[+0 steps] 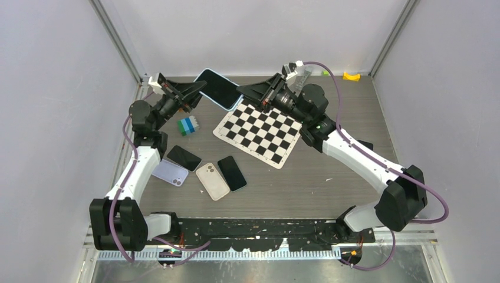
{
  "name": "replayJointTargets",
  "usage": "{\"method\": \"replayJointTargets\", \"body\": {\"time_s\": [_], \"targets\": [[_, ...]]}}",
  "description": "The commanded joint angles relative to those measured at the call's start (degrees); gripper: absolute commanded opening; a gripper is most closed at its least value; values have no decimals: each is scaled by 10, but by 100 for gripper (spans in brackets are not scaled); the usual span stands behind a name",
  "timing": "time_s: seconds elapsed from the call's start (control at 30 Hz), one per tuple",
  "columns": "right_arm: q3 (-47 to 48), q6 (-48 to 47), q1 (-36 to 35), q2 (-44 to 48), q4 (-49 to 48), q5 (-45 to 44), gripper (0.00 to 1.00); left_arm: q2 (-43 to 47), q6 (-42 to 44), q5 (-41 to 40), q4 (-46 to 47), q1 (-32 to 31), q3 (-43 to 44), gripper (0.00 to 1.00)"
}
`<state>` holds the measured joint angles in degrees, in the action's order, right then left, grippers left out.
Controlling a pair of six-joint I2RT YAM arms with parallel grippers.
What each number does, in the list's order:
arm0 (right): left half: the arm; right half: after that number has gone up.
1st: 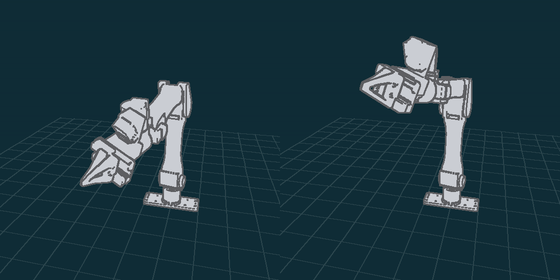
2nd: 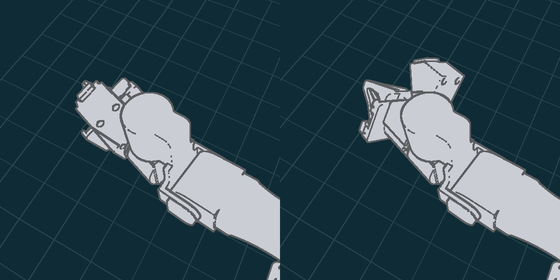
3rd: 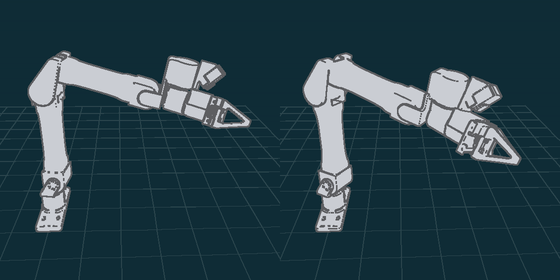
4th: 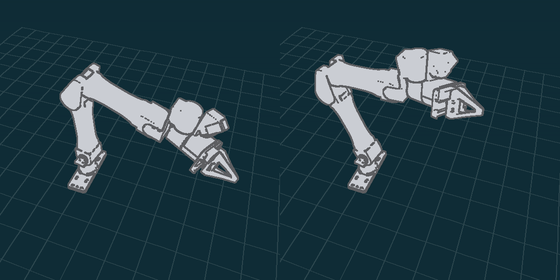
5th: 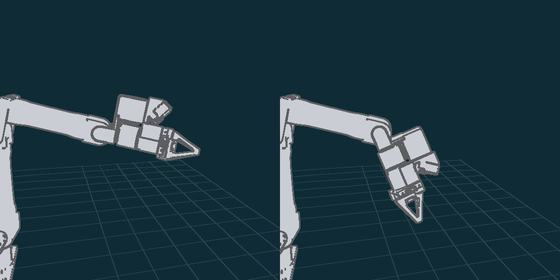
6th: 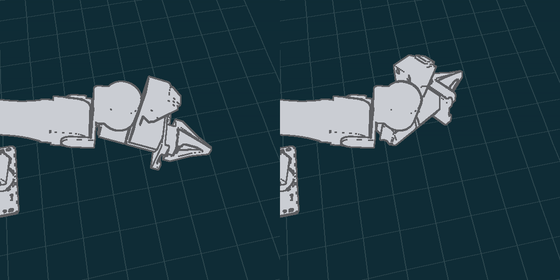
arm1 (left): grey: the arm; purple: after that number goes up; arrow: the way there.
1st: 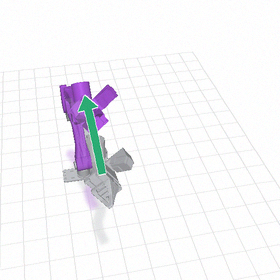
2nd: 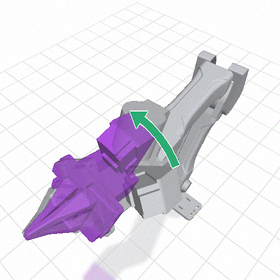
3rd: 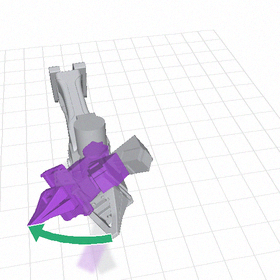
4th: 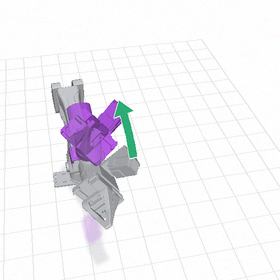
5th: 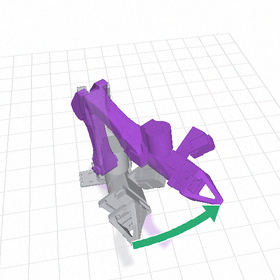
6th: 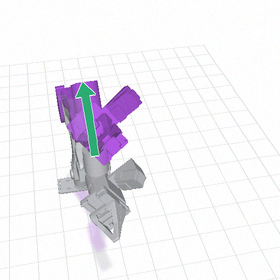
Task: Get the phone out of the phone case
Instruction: Remove the phone case from the phone.
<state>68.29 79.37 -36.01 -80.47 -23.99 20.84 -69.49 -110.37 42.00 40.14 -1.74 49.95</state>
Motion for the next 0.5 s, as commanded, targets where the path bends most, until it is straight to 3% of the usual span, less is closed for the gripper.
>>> {"method": "replayJointTargets", "body": {"time_s": [0.0, 0.17, 0.47], "targets": [[-34, 105, 0, -32, -77, -15, 16, 38, -67, -40, 113, 2, -3, 0], [-65, 231, 0, -79, -195, -16, 1, 54, -83, -67, 140, 2, -28, 0], [-90, 409, -25, -156, -346, -51, 1, 78, -90, -120, 193, -2, -79, 0]]}}
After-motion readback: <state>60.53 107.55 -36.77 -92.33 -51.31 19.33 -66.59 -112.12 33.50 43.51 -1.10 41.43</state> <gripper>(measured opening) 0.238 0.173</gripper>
